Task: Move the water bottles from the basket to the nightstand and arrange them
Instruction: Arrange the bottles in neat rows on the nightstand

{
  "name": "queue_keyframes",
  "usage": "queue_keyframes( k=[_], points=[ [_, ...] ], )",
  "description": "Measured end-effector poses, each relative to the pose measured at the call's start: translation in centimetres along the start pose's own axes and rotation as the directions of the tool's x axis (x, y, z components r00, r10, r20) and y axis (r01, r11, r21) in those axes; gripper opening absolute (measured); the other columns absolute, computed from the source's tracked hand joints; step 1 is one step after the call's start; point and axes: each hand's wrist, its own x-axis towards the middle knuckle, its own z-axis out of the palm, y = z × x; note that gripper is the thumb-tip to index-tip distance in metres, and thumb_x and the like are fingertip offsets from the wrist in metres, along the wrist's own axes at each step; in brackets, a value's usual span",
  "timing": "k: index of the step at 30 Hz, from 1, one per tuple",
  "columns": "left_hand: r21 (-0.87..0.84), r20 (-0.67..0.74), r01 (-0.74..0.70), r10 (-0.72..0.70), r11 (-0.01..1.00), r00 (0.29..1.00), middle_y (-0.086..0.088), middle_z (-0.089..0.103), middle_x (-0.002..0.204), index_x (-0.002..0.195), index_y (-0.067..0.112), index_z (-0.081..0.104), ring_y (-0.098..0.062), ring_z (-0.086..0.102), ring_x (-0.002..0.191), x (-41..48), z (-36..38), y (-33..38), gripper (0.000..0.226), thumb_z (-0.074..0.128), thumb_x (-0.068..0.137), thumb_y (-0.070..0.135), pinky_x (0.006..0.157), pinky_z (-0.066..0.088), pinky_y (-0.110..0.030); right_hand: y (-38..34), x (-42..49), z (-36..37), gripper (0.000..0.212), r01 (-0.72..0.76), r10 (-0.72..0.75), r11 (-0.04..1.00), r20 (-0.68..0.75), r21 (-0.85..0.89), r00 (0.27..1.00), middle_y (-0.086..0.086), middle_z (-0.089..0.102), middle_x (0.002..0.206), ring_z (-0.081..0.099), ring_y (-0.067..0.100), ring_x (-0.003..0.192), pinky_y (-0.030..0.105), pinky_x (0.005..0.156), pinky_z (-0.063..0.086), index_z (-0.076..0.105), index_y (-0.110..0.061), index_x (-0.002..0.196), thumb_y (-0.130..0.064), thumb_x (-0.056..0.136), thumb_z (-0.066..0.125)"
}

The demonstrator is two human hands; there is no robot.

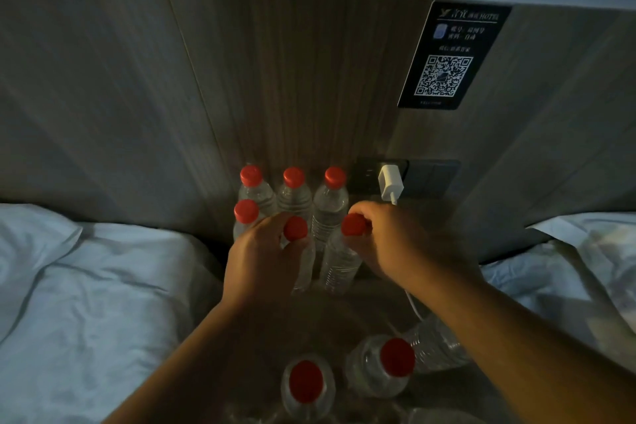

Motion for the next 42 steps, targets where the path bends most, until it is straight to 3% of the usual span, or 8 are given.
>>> queue_keyframes(
  k=[7,11,15,20,23,27,34,42],
  points=[
    [0.057,0.005,-0.072,0.072,0.996,0.997,0.015,0.058,0.087,0.098,0.029,0.059,-0.005,0.057,0.077,0.4,0.2,0.5,0.011,0.065,0.088,0.025,0.059,0.035,-0.017,-0.8,0.3,1.4,0.017,-0.221,0.168,0.931,0.197,0.290,0.966,0.001,0.060,0.098,0.058,0.015,0.091,0.034,0.083,0.047,0.054,-0.020,0.104,-0.026,0.090,0.062],
    [0.091,-0.087,-0.117,0.125,0.989,0.988,0.011,0.056,0.115,0.129,0.027,0.053,-0.010,0.056,0.102,-1.5,-1.3,-0.8,0.056,0.078,0.079,0.026,0.080,0.049,-0.029,-0.3,0.0,1.7,0.027,-0.278,0.207,0.884,0.220,0.376,0.953,-0.001,0.061,0.096,0.061,0.015,0.090,0.034,0.083,0.051,0.051,-0.026,0.102,-0.023,0.082,0.069],
    [-0.002,-0.193,0.157,-0.154,0.988,0.969,-0.002,0.046,0.130,0.139,0.021,0.043,-0.006,0.043,0.109,-2.9,-2.6,-3.2,0.087,0.088,0.065,0.024,0.095,0.047,-0.036,-0.4,0.2,2.6,0.029,-0.431,0.313,0.850,0.370,0.301,0.875,-0.003,0.057,0.098,0.057,0.012,0.089,0.025,0.078,0.046,0.053,-0.019,0.111,-0.024,0.086,0.067],
    [0.013,0.049,0.444,-0.444,0.896,0.895,-0.012,0.038,0.146,0.145,0.013,0.026,-0.032,0.042,0.132,-1.8,-0.2,-8.5,0.132,0.084,0.038,0.066,0.102,0.047,-0.053,-0.6,0.2,3.3,0.042,-0.494,0.363,0.800,0.382,0.340,0.850,0.000,0.065,0.109,0.061,0.018,0.099,0.034,0.088,0.047,0.057,-0.021,0.118,-0.030,0.081,0.072],
    [-0.111,0.163,0.466,-0.447,0.878,0.880,-0.004,0.038,0.150,0.148,0.024,0.022,-0.026,0.043,0.135,-1.7,1.9,-10.2,0.145,0.085,0.027,0.075,0.102,0.049,-0.049,-1.0,0.2,3.4,0.041,-0.483,0.348,0.781,0.367,0.396,0.863,0.000,0.063,0.108,0.056,0.013,0.092,0.027,0.084,0.042,0.056,-0.016,0.121,-0.024,0.084,0.071],
    [-0.213,0.125,0.348,-0.327,0.913,0.937,0.012,0.050,0.134,0.138,0.038,0.032,-0.013,0.053,0.122,-1.2,3.5,-9.6,0.130,0.086,0.024,0.073,0.093,0.054,-0.041,-0.8,0.2,4.1,0.031,-0.441,0.343,0.822,0.305,0.360,0.888,-0.001,0.066,0.099,0.061,0.014,0.088,0.024,0.070,0.044,0.060,-0.017,0.109,-0.030,0.082,0.071],
    [-0.171,0.043,0.362,-0.361,0.916,0.932,0.012,0.051,0.126,0.132,0.039,0.036,-0.014,0.055,0.116,-0.7,4.7,-8.8,0.119,0.086,0.030,0.071,0.083,0.058,-0.041,-1.5,1.0,4.8,0.058,-0.400,0.348,0.834,0.199,0.381,0.916,-0.006,0.066,0.098,0.064,0.014,0.090,0.040,0.087,0.054,0.054,-0.027,0.111,-0.049,0.062,0.074],
    [-0.189,0.041,0.297,-0.294,0.936,0.955,0.012,0.061,0.122,0.132,0.038,0.046,-0.013,0.064,0.110,0.3,5.4,-10.5,0.104,0.084,0.042,0.074,0.077,0.061,-0.038,-2.1,1.5,4.5,0.059,-0.411,0.366,0.816,0.186,0.407,0.912,0.001,0.065,0.110,0.062,0.020,0.103,0.033,0.090,0.049,0.051,-0.017,0.121,-0.032,0.072,0.080]
  ],
)
